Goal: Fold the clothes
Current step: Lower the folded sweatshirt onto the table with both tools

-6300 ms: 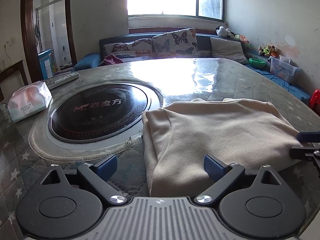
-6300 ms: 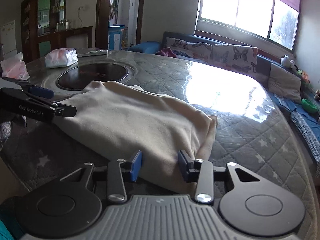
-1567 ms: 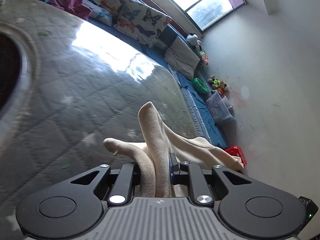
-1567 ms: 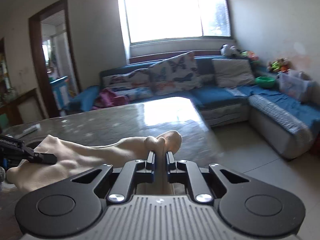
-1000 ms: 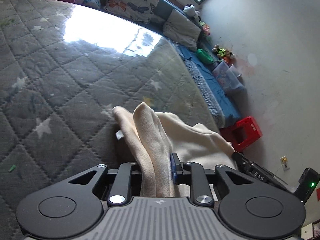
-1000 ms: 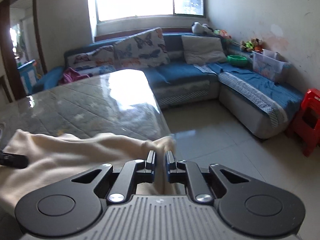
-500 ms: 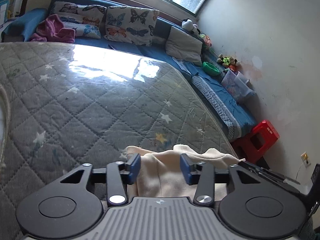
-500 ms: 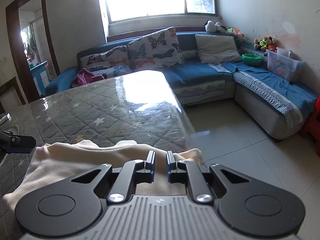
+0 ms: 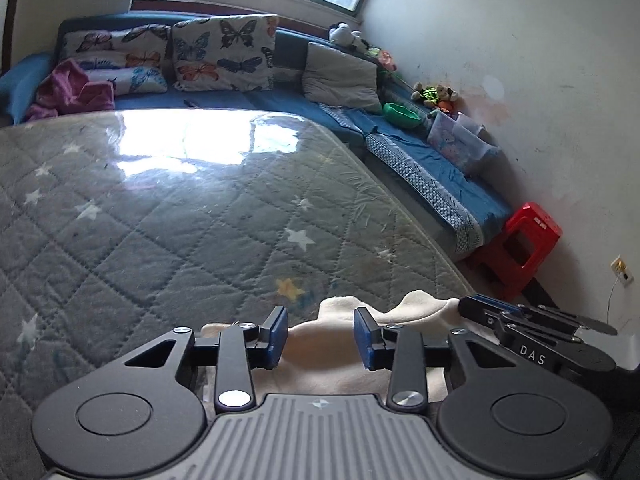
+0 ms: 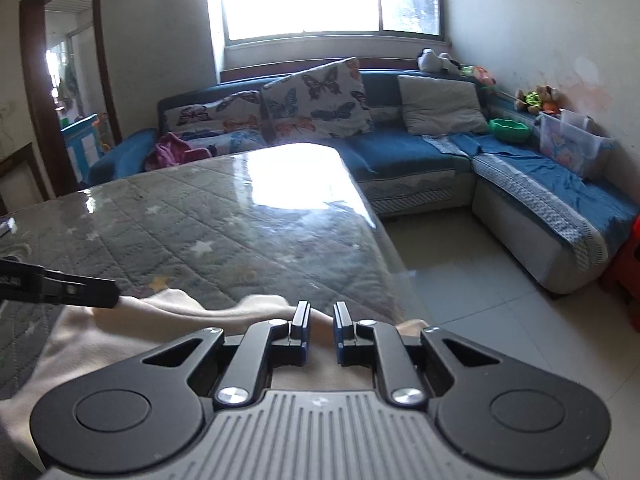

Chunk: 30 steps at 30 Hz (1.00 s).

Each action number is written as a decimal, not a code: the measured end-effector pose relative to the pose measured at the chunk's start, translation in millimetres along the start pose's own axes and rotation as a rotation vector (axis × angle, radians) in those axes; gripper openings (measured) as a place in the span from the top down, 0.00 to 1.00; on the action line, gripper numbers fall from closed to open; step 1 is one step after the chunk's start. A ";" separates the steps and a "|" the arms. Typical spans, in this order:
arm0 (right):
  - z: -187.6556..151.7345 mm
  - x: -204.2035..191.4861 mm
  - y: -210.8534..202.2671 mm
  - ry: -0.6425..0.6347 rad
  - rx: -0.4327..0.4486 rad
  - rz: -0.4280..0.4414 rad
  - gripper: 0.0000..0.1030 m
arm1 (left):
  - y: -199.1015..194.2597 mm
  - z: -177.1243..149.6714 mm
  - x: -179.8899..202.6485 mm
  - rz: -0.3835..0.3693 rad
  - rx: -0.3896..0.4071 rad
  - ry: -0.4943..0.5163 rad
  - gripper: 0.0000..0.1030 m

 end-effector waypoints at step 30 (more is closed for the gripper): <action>-41.1 -52.6 -49.5 -0.119 -0.018 0.067 0.48 | -21.1 -28.1 19.7 0.063 0.043 0.112 0.56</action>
Point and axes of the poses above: each gripper's, at about its wrist camera, not at the fingertips, and y roughly the way its jaws point, x to its right, z to its top, the point moved 1 cm from there along y, roughly the way its jaws point, and after that the axes turned 5 degrees about z, right-handed, at the moved point
